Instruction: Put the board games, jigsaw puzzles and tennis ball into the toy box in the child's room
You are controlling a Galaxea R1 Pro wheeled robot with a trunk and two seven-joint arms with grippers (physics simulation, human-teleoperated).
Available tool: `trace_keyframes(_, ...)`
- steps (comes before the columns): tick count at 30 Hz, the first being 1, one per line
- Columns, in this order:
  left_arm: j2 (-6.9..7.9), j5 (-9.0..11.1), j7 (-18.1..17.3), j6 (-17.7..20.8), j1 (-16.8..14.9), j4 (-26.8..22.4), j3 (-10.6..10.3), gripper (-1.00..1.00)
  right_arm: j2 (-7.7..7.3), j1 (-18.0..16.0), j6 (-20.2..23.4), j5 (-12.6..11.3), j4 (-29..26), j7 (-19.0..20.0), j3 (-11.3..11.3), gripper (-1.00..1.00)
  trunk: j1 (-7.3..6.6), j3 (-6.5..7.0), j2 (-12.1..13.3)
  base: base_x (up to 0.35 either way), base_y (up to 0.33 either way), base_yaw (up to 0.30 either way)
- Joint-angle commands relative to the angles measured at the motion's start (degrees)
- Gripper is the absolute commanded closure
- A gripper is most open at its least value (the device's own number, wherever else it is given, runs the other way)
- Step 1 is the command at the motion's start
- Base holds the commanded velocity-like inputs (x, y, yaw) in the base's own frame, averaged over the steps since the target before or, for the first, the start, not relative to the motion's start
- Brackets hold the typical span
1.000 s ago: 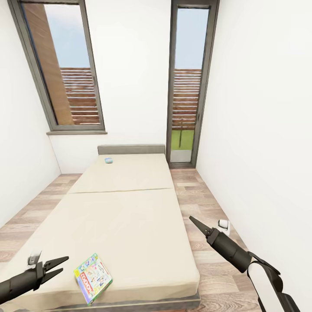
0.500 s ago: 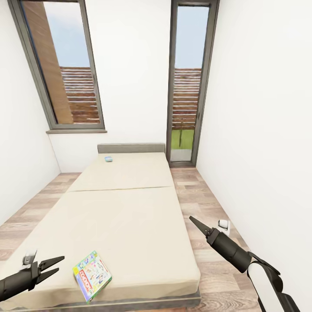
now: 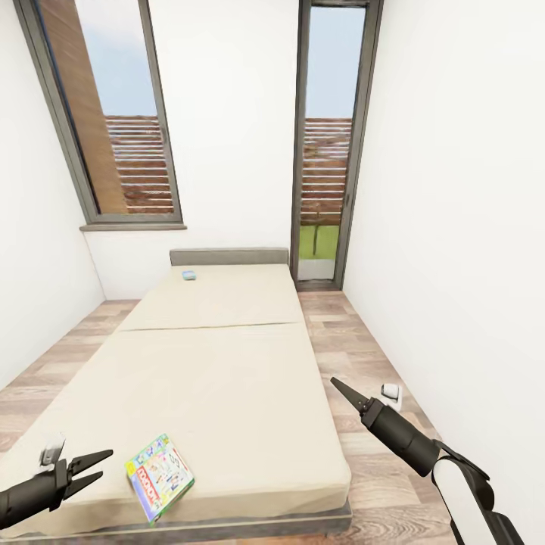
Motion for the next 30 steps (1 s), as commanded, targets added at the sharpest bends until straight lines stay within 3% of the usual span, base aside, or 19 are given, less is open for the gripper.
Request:
trace_keyframes(1, 0.00, 0.10, -0.08, 0.52, -0.04, 0.11, 0.03, -1.00, 0.00, -0.04, 0.41, -0.36, 0.00, 0.01, -0.04, -1.00, 0.22, -0.24, -0.45, 0.000, 0.000, 0.000)
trace_keyframes(30, 0.01, 0.09, 0.02, 0.32, -0.04, 0.50, 0.03, -1.00, 0.04, -0.02, 0.31, -0.28, 0.03, -0.24, -0.01, -1.00, 6.59, -5.45, -12.08, 0.000, 0.000, 0.000)
